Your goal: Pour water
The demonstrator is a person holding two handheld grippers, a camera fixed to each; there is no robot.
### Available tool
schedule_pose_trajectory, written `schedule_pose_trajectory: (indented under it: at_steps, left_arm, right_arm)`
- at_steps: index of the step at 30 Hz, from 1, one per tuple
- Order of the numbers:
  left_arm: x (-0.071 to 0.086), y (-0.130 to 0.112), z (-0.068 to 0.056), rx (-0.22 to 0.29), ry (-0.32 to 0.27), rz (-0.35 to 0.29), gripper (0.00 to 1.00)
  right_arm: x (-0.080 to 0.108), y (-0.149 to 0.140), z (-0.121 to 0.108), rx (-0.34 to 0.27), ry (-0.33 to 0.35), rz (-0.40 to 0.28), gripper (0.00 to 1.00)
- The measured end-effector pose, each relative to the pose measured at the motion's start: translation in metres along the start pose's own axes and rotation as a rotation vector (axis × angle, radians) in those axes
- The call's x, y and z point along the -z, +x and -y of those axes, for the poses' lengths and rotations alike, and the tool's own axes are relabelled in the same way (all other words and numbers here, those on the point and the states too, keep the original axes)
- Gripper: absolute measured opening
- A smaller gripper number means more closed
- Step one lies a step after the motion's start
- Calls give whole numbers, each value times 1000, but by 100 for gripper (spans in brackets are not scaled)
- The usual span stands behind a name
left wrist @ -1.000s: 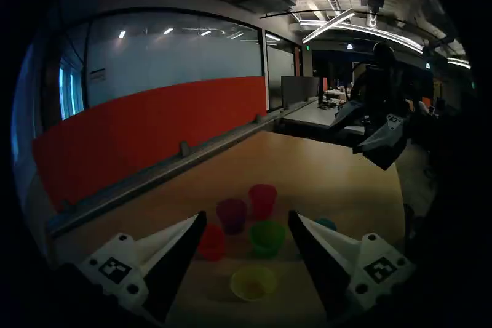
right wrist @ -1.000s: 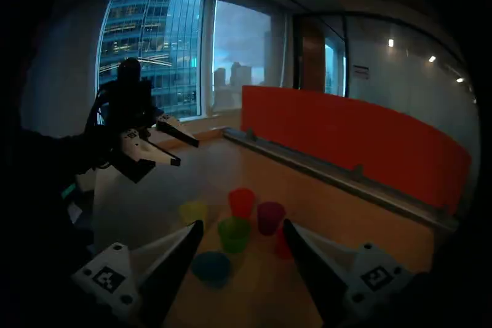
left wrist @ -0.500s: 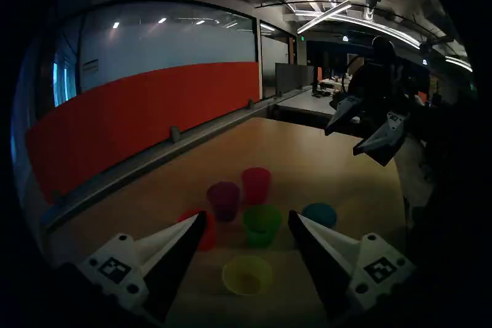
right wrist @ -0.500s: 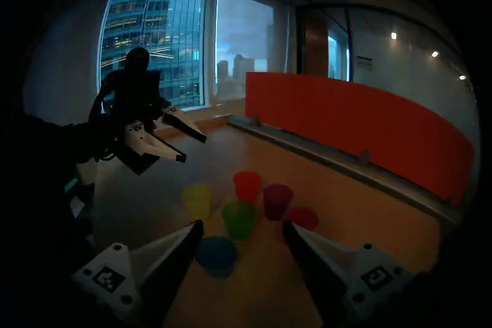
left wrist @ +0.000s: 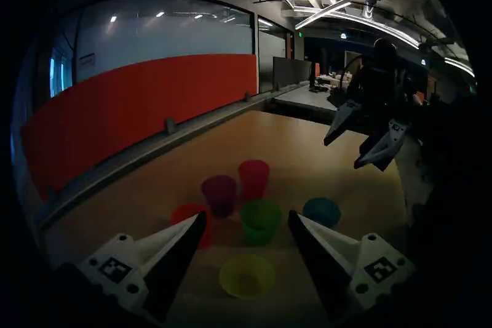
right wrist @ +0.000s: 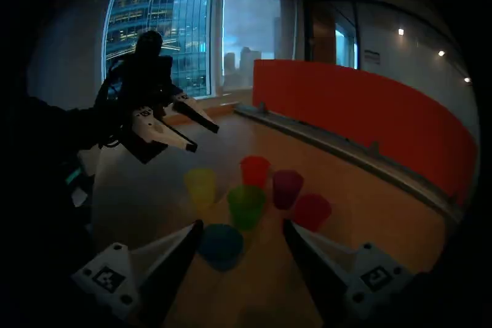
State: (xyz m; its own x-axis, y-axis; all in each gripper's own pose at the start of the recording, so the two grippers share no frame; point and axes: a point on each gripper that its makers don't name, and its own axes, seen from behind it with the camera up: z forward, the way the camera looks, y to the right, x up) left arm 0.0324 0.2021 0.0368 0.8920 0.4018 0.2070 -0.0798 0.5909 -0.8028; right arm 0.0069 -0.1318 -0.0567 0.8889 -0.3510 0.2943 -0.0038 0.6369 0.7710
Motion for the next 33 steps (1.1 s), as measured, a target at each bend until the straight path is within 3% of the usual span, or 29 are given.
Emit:
schedule_pose_trajectory:
  at_steps: [33]
  left_arm:
    - [-32, -22, -2, -2, -42, 51, 99]
  right_arm:
    - [-57, -75, 29, 16, 81, 116, 100]
